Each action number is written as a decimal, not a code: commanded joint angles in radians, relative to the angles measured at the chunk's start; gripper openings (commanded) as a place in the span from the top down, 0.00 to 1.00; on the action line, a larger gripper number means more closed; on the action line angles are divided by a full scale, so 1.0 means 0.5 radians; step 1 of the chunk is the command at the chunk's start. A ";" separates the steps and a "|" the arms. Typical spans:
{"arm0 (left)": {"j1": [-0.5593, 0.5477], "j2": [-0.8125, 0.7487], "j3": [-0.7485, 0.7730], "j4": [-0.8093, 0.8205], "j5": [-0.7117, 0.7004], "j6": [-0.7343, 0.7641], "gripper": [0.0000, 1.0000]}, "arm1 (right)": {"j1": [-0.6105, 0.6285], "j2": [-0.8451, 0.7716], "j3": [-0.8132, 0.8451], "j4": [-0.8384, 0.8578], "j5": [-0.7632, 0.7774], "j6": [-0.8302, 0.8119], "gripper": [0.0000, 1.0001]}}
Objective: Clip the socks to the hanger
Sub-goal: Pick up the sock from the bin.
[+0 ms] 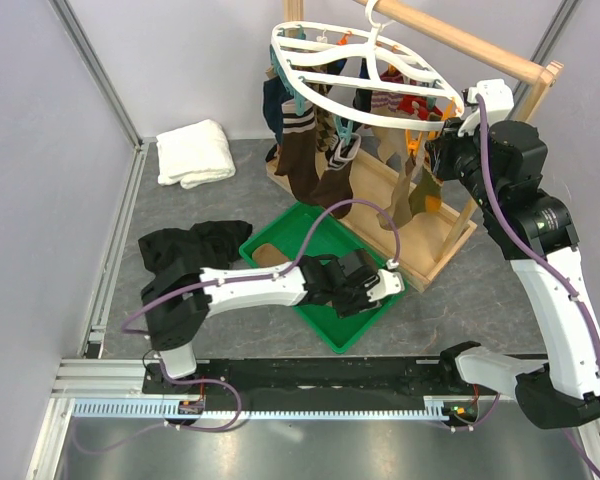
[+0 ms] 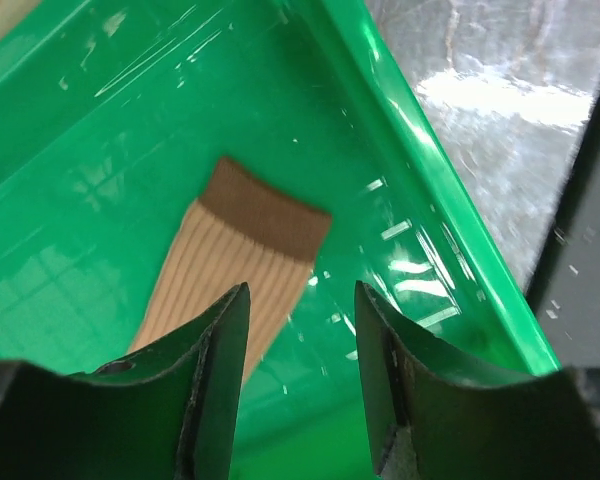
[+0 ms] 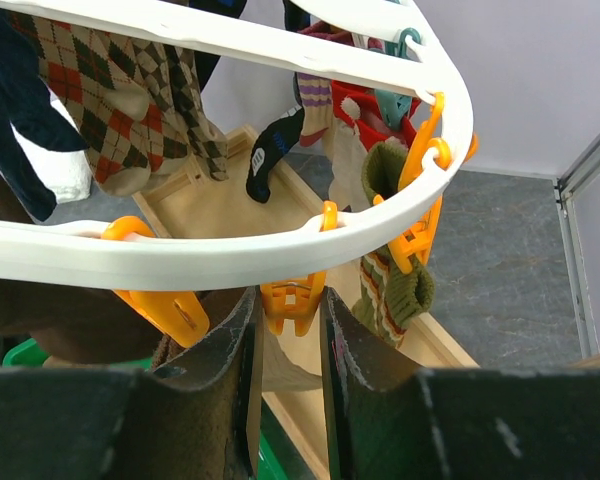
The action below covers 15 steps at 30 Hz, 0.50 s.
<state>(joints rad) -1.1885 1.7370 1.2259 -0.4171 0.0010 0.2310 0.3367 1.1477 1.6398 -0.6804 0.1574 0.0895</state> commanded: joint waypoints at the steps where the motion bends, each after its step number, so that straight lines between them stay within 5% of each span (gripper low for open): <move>1: 0.008 0.167 0.205 -0.074 -0.033 0.173 0.48 | 0.008 -0.047 -0.031 0.026 0.007 -0.019 1.00; 15: 0.171 0.557 0.401 -0.267 0.305 0.277 0.51 | 0.008 -0.071 -0.074 0.048 -0.005 -0.026 1.00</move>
<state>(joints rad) -1.1183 1.9877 1.3766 -0.5102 0.0864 0.3061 0.3367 1.1309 1.6104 -0.6521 0.1562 0.0818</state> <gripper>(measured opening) 0.511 0.313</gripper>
